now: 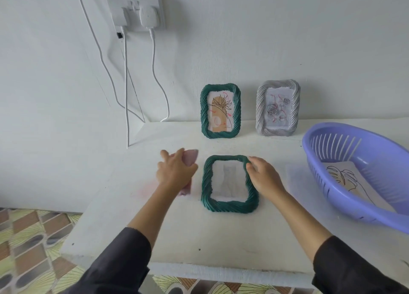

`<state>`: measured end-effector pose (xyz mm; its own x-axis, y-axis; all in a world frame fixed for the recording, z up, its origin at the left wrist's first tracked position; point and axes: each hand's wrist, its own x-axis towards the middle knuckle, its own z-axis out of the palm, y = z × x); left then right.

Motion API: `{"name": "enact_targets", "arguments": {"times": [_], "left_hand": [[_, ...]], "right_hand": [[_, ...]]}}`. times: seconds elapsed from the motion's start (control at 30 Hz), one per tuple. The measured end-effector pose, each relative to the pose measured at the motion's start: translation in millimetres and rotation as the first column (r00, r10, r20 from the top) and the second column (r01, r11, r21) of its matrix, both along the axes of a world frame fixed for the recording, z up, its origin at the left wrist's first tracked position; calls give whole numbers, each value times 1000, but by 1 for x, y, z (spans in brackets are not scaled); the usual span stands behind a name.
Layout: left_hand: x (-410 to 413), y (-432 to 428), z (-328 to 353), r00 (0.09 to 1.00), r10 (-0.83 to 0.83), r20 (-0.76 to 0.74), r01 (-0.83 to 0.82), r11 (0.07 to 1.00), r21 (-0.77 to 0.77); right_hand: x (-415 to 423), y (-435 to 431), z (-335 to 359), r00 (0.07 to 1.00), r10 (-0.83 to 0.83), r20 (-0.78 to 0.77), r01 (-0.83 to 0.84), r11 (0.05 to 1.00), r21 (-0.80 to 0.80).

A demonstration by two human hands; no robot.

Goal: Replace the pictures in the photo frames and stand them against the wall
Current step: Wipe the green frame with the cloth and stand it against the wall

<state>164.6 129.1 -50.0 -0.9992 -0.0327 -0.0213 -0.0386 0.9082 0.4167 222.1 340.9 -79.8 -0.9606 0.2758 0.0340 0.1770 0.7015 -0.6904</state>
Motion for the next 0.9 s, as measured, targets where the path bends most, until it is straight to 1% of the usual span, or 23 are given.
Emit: {"name": "enact_targets", "arguments": {"times": [0.03, 0.1, 0.17, 0.3, 0.4, 0.47, 0.53, 0.57, 0.6, 0.63, 0.67, 0.7, 0.73, 0.77, 0.8, 0.87, 0.9], "left_hand": [[-6, -11, -6, 999, 17, 31, -15, 997, -79], [-12, -26, -20, 994, 22, 103, -4, 984, -176], [-13, -35, -32, 993, -12, 118, 37, 978, -207], [-13, -39, -38, 994, -54, 90, 72, 974, -215], [-13, -38, -35, 990, -36, 134, 62, 979, -195], [-12, -35, -29, 991, 5, 134, 17, 987, -163], [-7, -27, -22, 998, 63, 29, -60, 992, -115], [-3, -19, -17, 996, 78, -44, -82, 993, -85], [2, -11, -13, 992, 69, -108, -76, 995, -66], [9, -1, -11, 990, 31, -140, -40, 997, -61], [16, 10, -12, 991, -25, -133, 16, 997, -69], [23, 21, -15, 993, -82, -87, 75, 994, -83], [31, 32, -21, 992, -124, -18, 122, 988, -92], [37, 40, -27, 989, -142, 43, 145, 985, -90], [41, 46, -33, 988, -139, 69, 145, 986, -78], [44, 51, -38, 993, -101, 63, 103, 995, -19], [42, 50, -38, 994, -75, 74, 73, 997, 25]], "right_hand": [[1, 3, -7, 1000, -1, 19, -1, 997, 78], [3, 3, -16, 997, 20, 80, -33, 987, 157], [5, -2, -24, 995, 27, 98, -48, 975, 217], [9, -5, -28, 999, 10, 45, -22, 966, 259], [9, -4, -26, 999, 13, 48, -24, 973, 230], [10, -4, -24, 999, 18, 41, -25, 984, 177], [13, -3, -20, 999, -16, 31, 12, 992, 128], [14, -3, -17, 998, -54, 35, 49, 989, 138], [16, -3, -14, 994, -101, 51, 90, 977, 194], [17, -4, -12, 986, -148, 81, 120, 952, 280], [19, -5, -11, 977, -181, 114, 129, 924, 360], [20, -7, -11, 971, -197, 135, 127, 906, 404], [21, -9, -12, 970, -201, 138, 127, 900, 417], [22, -12, -13, 971, -202, 129, 133, 902, 410], [23, -16, -14, 973, -202, 114, 143, 908, 393], [22, -19, -16, 976, -203, 76, 170, 934, 316], [21, -20, -15, 977, -208, 55, 189, 952, 243]]}}
